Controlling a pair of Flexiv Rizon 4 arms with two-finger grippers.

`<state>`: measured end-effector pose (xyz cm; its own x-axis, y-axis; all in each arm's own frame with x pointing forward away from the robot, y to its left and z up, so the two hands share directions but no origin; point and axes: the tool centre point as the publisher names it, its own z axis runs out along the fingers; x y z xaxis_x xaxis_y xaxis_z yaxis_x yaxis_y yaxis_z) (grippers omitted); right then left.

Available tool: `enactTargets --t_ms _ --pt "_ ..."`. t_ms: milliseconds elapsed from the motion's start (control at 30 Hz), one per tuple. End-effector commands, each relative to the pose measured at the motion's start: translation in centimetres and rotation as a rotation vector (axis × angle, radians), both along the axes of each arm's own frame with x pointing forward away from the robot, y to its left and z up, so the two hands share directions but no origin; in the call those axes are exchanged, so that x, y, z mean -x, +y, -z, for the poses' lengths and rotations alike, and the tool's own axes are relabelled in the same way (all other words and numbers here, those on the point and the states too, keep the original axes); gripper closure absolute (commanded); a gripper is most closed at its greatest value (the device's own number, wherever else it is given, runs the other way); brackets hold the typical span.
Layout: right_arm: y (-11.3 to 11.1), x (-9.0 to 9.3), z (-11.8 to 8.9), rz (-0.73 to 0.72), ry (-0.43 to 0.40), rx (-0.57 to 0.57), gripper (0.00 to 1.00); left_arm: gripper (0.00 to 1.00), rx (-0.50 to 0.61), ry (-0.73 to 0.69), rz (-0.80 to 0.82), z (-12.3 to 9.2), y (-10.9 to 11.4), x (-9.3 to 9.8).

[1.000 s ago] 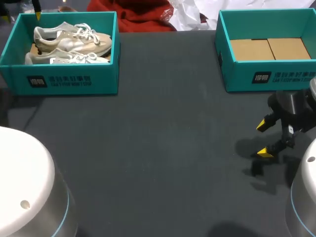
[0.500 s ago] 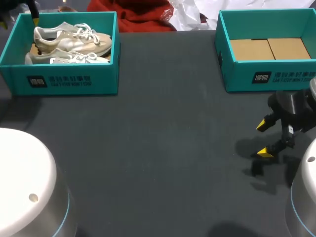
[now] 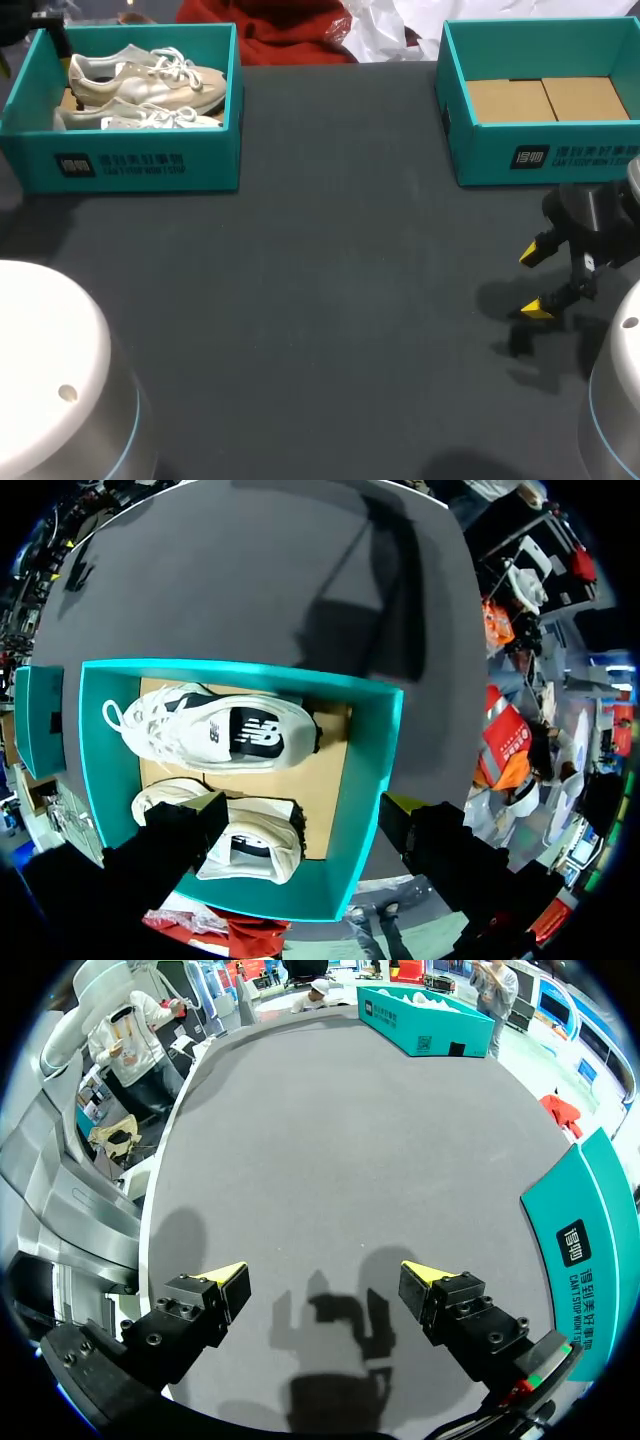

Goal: Take the shoe out of the shoebox, open the shoe tongue, remove and reinsert the insole, then place the shoe into the shoebox

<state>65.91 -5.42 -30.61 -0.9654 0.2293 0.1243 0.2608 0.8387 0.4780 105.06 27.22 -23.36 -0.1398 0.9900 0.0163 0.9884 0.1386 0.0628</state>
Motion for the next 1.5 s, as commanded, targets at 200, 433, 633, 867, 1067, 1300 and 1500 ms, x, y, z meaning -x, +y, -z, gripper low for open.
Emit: enactTargets --t_ms 200,433,633,867,1067,1300,1500 --pt "0.0 0.2 0.0 0.002 -0.003 0.003 0.0 0.0 0.001 0.006 0.04 1.8 0.2 1.1" --pt "0.0 0.2 0.0 0.002 -0.003 0.003 0.0 0.0 -0.008 0.016 0.059 3.5 0.6 1.6" --pt "0.0 0.2 0.0 0.002 -0.003 0.003 0.0 0.02 -0.013 0.026 0.091 4.7 0.5 1.8" --pt "0.0 0.2 0.0 0.002 -0.003 0.003 0.0 0.05 -0.017 0.035 0.108 5.9 0.2 1.9" --pt "0.0 0.2 0.0 0.002 -0.003 0.003 0.0 0.05 -0.024 0.037 0.122 6.6 0.1 2.1" --pt "0.0 0.2 0.0 0.002 -0.003 0.003 0.0 0.07 -0.038 0.043 0.124 7.4 0.4 2.2" --pt "0.0 0.2 0.0 0.002 -0.003 0.003 0.0 0.09 -0.048 0.05 0.128 8.3 0.5 2.2"
